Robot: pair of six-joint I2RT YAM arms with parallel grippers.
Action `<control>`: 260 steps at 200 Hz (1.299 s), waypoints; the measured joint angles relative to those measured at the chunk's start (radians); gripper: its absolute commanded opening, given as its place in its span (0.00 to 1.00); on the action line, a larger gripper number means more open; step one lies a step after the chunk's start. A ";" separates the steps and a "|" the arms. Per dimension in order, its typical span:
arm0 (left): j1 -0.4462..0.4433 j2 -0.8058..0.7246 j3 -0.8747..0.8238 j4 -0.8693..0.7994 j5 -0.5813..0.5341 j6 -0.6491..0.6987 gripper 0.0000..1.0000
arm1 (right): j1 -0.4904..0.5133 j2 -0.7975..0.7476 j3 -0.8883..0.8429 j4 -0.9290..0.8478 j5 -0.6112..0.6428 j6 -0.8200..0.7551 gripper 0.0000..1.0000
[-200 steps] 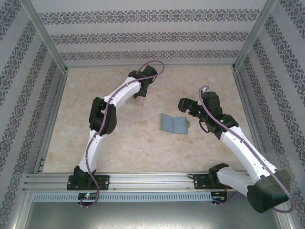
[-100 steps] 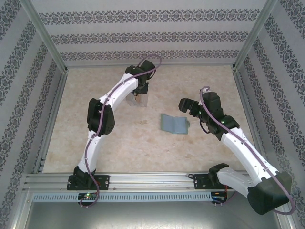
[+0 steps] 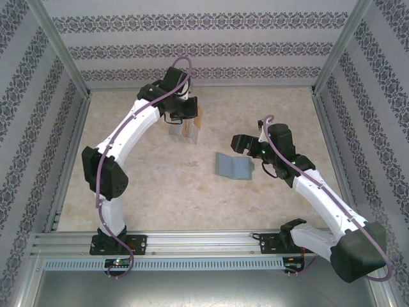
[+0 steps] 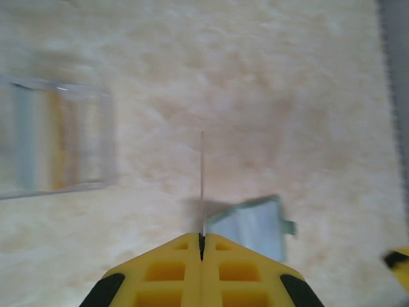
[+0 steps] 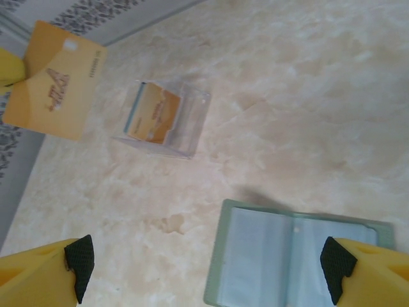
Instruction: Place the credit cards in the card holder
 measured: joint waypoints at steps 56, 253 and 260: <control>-0.002 -0.065 -0.432 0.569 0.317 -0.171 0.00 | -0.053 0.004 -0.085 0.229 -0.147 0.113 0.83; -0.079 -0.030 -0.573 1.018 0.472 -0.397 0.00 | -0.166 0.206 -0.180 0.635 -0.402 0.390 0.45; -0.080 -0.025 -0.570 1.018 0.476 -0.400 0.00 | -0.168 0.204 -0.180 0.637 -0.403 0.390 0.41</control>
